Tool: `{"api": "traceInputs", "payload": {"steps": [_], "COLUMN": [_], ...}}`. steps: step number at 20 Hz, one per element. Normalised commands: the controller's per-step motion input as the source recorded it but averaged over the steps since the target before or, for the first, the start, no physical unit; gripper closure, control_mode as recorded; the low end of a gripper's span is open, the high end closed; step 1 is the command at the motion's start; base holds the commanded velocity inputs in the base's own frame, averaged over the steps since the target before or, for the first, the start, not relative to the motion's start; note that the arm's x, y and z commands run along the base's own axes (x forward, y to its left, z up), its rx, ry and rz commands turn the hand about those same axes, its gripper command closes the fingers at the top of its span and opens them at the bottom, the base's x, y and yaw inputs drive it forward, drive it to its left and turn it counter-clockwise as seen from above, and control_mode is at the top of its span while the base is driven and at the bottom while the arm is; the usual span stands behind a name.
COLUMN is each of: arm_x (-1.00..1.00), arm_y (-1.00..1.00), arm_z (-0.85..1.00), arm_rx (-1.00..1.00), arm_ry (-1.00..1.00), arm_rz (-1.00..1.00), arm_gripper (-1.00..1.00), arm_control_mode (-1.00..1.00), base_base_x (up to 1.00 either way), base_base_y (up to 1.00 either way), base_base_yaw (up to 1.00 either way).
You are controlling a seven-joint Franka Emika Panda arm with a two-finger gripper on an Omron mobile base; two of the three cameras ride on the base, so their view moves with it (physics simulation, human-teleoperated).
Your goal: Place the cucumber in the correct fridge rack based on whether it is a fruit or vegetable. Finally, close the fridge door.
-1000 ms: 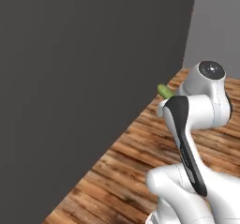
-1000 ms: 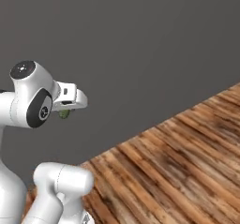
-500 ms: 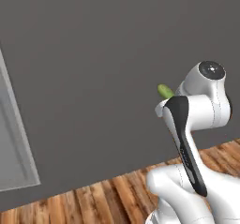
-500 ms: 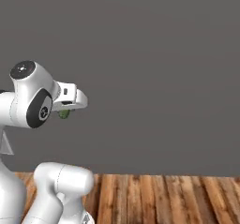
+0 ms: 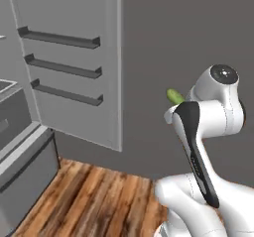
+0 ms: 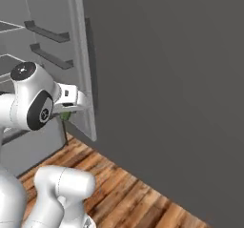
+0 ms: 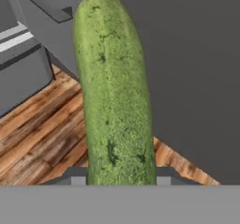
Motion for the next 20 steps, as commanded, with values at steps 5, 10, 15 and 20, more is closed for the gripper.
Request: {"api": "traceInputs", "payload": {"steps": [5, 10, 15, 20], "arm_x": [0.0, 0.0, 0.0, 0.0], "arm_y": [0.0, 0.0, 0.0, 0.0], "arm_z": [0.0, 0.0, 0.0, 0.0], "arm_rx": [0.0, 0.0, 0.0, 0.0], "arm_ry": [0.0, 0.0, 0.0, 0.0], "arm_rz": [0.0, 0.0, 0.0, 0.0], "arm_gripper": [1.0, 1.0, 1.0, 1.0], "arm_control_mode": [1.0, 1.0, 1.0, 1.0], "base_base_x": [-0.05, 0.19, 0.87, 1.0], "base_base_y": [-0.11, -0.01, -0.26, -0.11], "base_base_yaw": [0.99, 0.9, 0.33, 0.15]}}
